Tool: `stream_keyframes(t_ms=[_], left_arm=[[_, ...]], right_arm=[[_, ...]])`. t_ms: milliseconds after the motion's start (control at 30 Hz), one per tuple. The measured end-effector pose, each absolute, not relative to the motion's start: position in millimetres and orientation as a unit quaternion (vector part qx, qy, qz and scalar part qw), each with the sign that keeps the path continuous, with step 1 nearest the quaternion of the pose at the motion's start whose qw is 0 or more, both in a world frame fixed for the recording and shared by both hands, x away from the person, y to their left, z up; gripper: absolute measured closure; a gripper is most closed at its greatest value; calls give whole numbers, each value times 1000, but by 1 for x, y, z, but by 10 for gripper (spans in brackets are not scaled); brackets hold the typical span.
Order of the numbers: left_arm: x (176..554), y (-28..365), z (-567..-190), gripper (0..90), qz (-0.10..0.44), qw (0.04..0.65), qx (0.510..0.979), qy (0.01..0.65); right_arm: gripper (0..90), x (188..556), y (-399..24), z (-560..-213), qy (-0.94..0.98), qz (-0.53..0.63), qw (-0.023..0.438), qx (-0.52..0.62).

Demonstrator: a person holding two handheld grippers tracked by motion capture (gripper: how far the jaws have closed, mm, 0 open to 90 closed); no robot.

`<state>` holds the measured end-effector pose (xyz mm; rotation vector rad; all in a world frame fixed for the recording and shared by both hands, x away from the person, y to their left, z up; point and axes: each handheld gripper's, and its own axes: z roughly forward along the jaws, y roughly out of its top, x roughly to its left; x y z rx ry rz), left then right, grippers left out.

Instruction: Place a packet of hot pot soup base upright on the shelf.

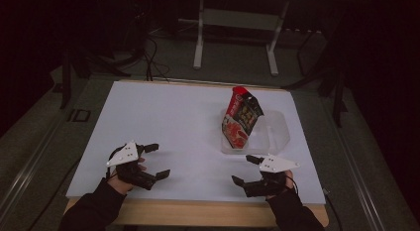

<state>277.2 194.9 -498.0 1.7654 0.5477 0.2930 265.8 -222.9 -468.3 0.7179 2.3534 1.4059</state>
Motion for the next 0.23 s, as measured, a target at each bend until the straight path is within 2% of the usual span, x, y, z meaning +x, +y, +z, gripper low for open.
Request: stream_keyframes(t_ms=[233], left_arm=[[277,192,-502,12,120,590,764,231]], right_arm=[[164,266,-221,-470,827,490,161,224]])
